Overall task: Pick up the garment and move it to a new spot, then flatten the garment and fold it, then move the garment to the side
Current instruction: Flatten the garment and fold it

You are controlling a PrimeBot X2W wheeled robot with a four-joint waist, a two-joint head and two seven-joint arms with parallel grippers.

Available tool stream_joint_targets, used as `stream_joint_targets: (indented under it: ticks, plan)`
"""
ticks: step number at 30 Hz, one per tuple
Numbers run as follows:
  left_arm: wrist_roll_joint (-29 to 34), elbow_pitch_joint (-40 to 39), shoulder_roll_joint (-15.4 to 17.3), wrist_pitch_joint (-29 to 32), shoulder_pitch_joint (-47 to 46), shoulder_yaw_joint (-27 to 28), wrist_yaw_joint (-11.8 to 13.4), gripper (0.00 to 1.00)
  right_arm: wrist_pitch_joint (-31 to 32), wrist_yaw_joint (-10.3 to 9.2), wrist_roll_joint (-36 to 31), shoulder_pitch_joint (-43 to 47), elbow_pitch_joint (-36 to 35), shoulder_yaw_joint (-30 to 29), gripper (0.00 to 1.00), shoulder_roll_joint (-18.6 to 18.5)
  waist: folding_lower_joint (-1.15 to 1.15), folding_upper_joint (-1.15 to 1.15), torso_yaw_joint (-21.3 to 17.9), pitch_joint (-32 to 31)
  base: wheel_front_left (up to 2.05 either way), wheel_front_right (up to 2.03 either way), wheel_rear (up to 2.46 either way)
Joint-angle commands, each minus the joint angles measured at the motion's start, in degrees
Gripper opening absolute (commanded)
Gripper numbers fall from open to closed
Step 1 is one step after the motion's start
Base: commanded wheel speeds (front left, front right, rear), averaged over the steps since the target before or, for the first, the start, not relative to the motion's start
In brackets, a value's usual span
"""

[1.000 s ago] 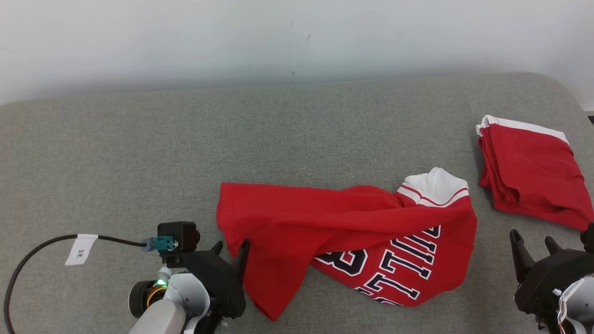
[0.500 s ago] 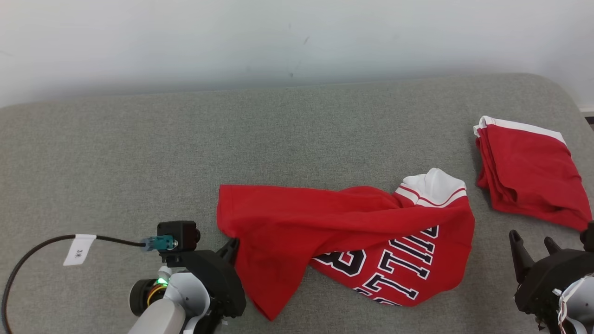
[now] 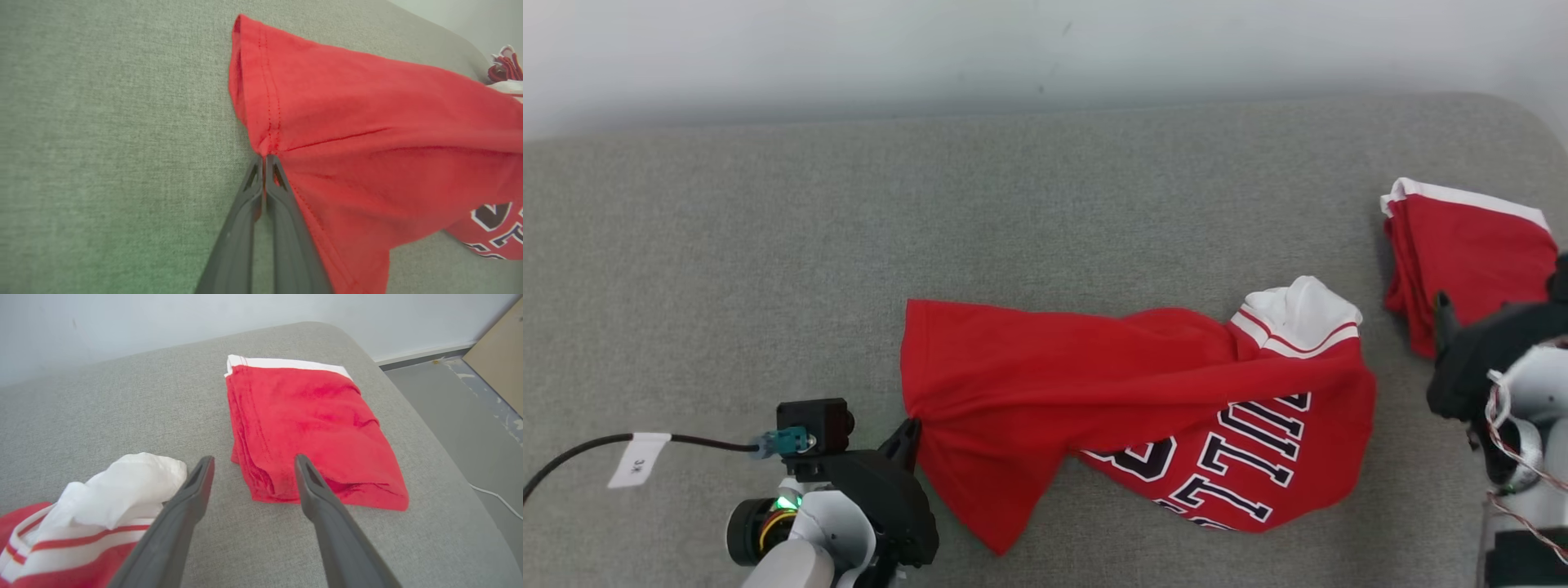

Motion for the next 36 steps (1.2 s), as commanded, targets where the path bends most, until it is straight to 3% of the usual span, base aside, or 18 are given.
stream_joint_targets:
  ticks: [1, 17, 23, 24, 25, 26, 28, 30, 32, 36]
  plan:
    - [0.1, -0.4, 0.6, -0.4, 0.3, 0.3, -0.1, 0.0, -0.7, -0.12, -1.0, -1.2, 1.6, 0.4, 1.0, -0.2, 0.0, 0.0, 1.2, 1.5, 0.0, 0.0, 0.0]
    - [0.6, -0.7, 0.4, -0.1, -3.0, -0.6, -1.0, 0.0, -3.2, -0.12, -3.0, -11.2, 21.8, 7.2, 1.0, -2.0, 0.0, 0.0, 3.1, 6.4, 0.0, 0.0, 0.0]
    - [1.0, 0.1, -0.1, -0.2, -4.7, -1.4, -1.5, 0.0, -3.5, -0.12, -3.3, -13.5, 26.8, 8.4, 0.81, -2.1, 0.0, 0.0, 3.5, 7.5, 0.0, 0.0, 0.0]
    - [1.0, 0.3, 0.0, -0.3, -4.8, -1.5, -1.4, 0.0, -3.7, -0.12, -3.4, -13.7, 27.2, 8.6, 0.73, -2.1, 0.0, 0.0, 3.5, 7.6, 0.0, 0.0, 0.0]
    - [1.0, 0.5, -0.1, -0.2, -5.0, -1.6, -1.5, 0.0, -3.7, -0.12, -3.5, -13.8, 27.7, 8.7, 0.5, -2.1, 0.0, 0.0, 3.6, 7.6, 0.0, 0.0, 0.0]
    - [1.0, 0.7, -0.1, -0.2, -5.0, -1.7, -1.6, 0.0, -3.8, -0.12, -3.6, -14.0, 28.1, 8.6, 0.49, -2.1, 0.0, 0.0, 3.6, 7.5, 0.0, 0.0, 0.0]
    - [0.8, 1.0, -0.2, -0.5, -4.9, -1.7, -1.8, 0.0, -3.1, -0.12, -3.7, -14.1, 28.6, 8.7, 0.58, -2.2, 0.0, 0.0, 3.7, 7.3, 0.0, 0.0, 0.0]
    - [0.6, 1.3, -0.3, -0.6, -4.6, -1.8, -1.9, 0.0, -2.5, -0.12, -3.5, -13.8, 28.6, 8.9, 0.84, -2.4, 0.0, 0.0, 3.6, 6.8, 0.0, 0.0, 0.0]
    - [0.4, 1.4, -0.1, -0.7, -4.3, -1.7, -1.9, 0.0, -2.2, -0.12, -3.4, -13.5, 27.8, 9.1, 0.98, -3.0, 0.0, 0.0, 3.5, 6.4, 0.0, 0.0, 0.0]
    - [0.3, 1.3, -0.3, -0.7, -4.2, -1.8, -1.7, 0.0, -1.4, -0.12, -3.1, -13.3, 26.0, 9.3, 1.0, -3.7, 0.0, 0.0, 3.4, 5.9, 0.0, 0.0, 0.0]
